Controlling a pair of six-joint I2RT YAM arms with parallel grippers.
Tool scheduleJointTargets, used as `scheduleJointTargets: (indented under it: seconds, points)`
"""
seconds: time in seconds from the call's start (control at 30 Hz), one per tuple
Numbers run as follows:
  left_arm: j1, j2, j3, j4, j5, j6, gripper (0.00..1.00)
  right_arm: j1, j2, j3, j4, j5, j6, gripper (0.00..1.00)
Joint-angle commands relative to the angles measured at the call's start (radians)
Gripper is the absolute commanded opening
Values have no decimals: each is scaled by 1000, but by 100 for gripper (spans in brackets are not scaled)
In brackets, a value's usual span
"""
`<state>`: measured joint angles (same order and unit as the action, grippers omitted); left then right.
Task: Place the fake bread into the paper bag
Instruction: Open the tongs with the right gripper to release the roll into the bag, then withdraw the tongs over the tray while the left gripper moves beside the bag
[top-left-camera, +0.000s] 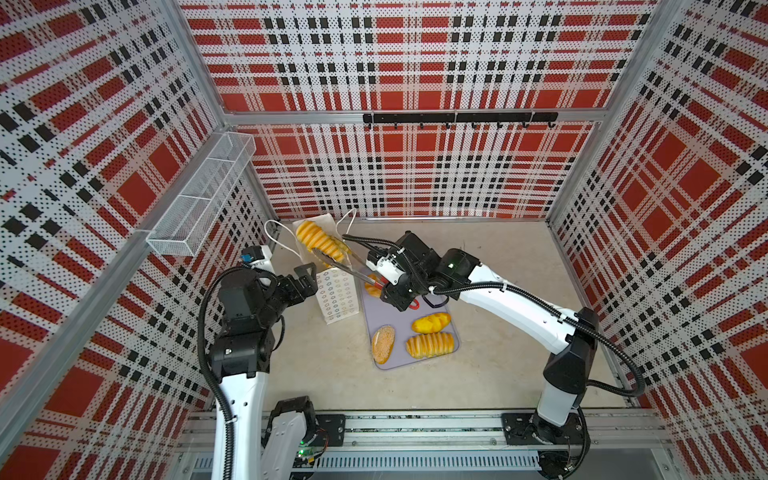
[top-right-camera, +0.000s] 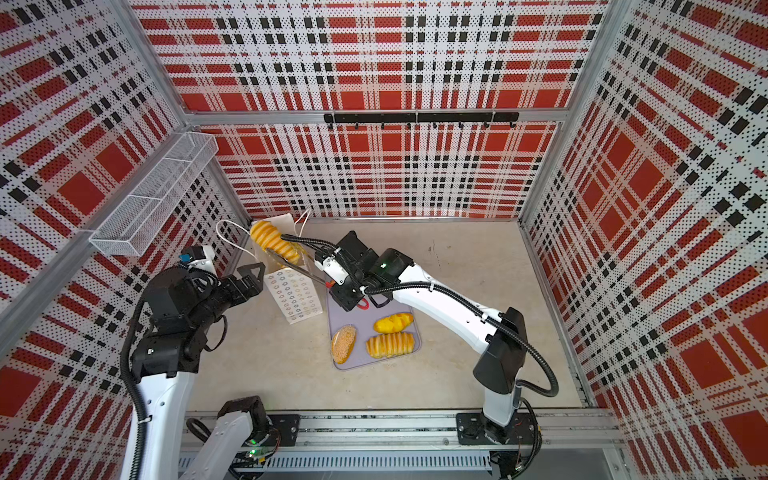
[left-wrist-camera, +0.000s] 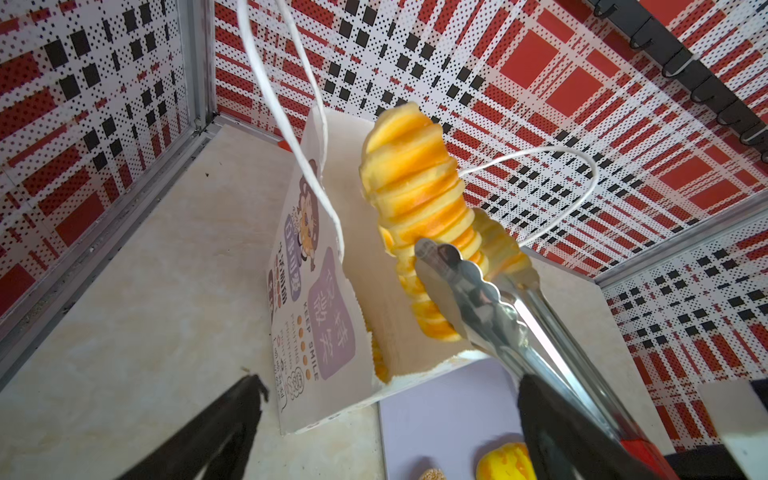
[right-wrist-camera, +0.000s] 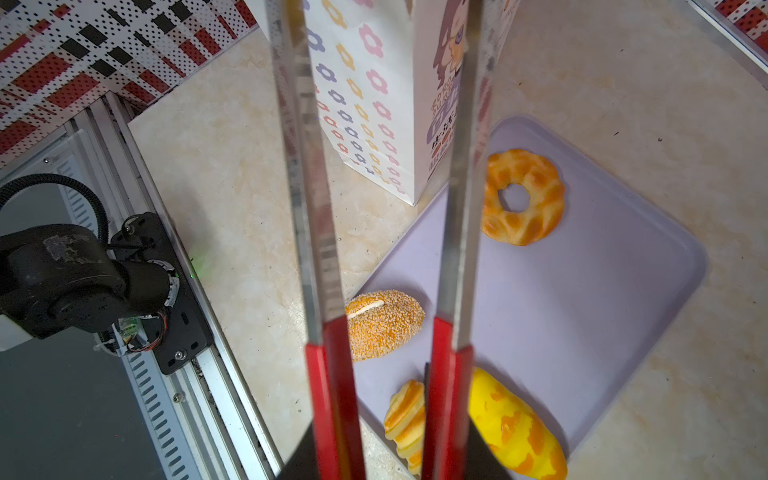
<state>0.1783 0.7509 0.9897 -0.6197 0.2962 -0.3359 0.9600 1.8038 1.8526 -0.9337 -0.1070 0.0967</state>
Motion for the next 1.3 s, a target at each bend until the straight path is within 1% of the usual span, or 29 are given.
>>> scheduleJointTargets:
  seconds: [0.0,0.43,0.6,0.7,0.8,0.93,1.0,1.13,1.27]
  points:
    - [11,-9,3,12,15,6,98,8,-50,-10,41,6,-12,32]
    - [13,-15,-8,14,27,1,98,8,-76,-34,55,7,-4,32]
    - [13,-11,-3,6,24,16,98,14,-111,-50,62,-5,-6,32]
    - [13,-4,-3,4,19,26,98,14,-172,-100,81,-13,24,31]
    - [13,-4,-16,19,22,27,98,16,-274,-199,130,-21,60,31]
    - [4,10,-11,32,98,38,100,14,-408,-320,148,14,106,31]
    - [-35,11,2,32,99,46,100,7,-444,-359,122,38,121,31]
    - [-180,0,10,34,-8,29,99,-38,-509,-458,102,56,158,32]
    - [-332,11,2,37,-88,9,99,-138,-574,-561,121,-9,211,32]
